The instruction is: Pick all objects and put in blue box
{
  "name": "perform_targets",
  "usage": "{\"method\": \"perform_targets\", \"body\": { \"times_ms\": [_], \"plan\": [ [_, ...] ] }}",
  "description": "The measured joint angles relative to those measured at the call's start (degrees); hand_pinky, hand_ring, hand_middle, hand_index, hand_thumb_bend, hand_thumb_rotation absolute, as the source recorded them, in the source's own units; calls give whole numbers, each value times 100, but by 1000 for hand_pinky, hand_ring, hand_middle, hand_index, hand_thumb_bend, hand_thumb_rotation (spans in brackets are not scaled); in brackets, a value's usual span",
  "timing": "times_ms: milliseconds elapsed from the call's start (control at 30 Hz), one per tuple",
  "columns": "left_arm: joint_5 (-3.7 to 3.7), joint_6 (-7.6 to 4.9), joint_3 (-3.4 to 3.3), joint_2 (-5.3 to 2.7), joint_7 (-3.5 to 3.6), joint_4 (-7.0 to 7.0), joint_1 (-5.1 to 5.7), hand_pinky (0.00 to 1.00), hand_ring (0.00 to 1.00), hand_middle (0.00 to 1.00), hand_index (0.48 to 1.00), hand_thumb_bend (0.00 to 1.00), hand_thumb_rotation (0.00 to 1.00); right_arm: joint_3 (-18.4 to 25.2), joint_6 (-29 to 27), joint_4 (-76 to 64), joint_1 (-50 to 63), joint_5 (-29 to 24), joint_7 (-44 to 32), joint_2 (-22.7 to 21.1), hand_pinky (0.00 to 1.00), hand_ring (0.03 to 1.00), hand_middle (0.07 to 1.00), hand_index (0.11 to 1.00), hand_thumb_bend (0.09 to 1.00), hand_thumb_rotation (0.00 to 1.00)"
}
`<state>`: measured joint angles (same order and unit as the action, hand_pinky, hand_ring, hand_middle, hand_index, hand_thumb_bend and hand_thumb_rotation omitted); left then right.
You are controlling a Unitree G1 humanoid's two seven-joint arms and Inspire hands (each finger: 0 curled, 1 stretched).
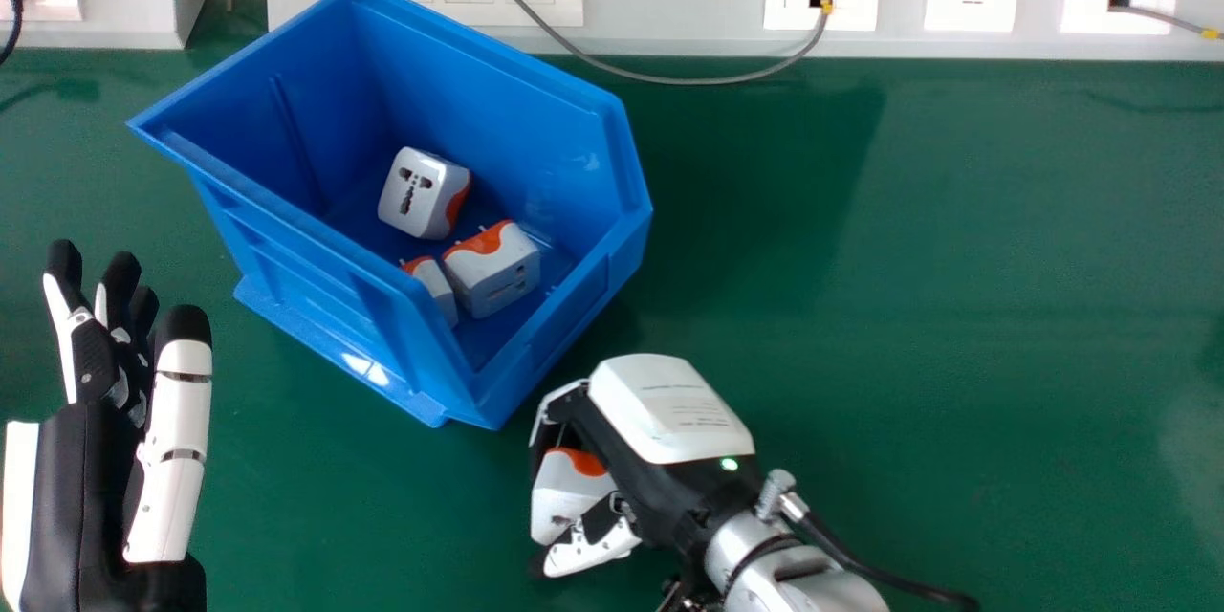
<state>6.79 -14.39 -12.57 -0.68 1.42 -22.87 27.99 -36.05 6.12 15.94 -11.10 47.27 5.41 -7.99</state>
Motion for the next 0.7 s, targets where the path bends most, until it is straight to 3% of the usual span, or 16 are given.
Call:
{"method": "perform_targets", "body": {
  "times_ms": [133,233,367,467,567,700],
  "plan": [
    [-2,-5,3,-4,-12,10,-2,1000,1000,1000,991,300,702,246,6,-701,555,-75,-59,-333,125,185,276,473,484,138],
    [-13,-7,6,-13,-28,30,-19,1000,1000,999,983,295,699,517,16,-1334,898,-78,-93,-625,102,155,233,471,484,139],
    [-34,-42,42,-13,-24,46,-66,1000,1000,1000,983,301,702,870,31,-2145,1004,-84,-158,-783,147,221,318,474,484,143],
    [-121,-79,44,-13,-39,94,-66,1000,1000,1000,982,297,705,1127,-36,-2562,933,-84,-186,-853,129,183,262,471,484,141],
    [-123,-100,48,-13,-21,153,-66,1000,1000,1000,992,311,722,1316,-171,-2658,684,-81,-197,-921,99,139,208,470,485,140],
    [-123,-157,42,3,-8,242,-93,1000,1000,1000,996,306,725,1443,-271,-2705,225,-99,-287,-919,106,152,219,469,484,140]
  ]
}}
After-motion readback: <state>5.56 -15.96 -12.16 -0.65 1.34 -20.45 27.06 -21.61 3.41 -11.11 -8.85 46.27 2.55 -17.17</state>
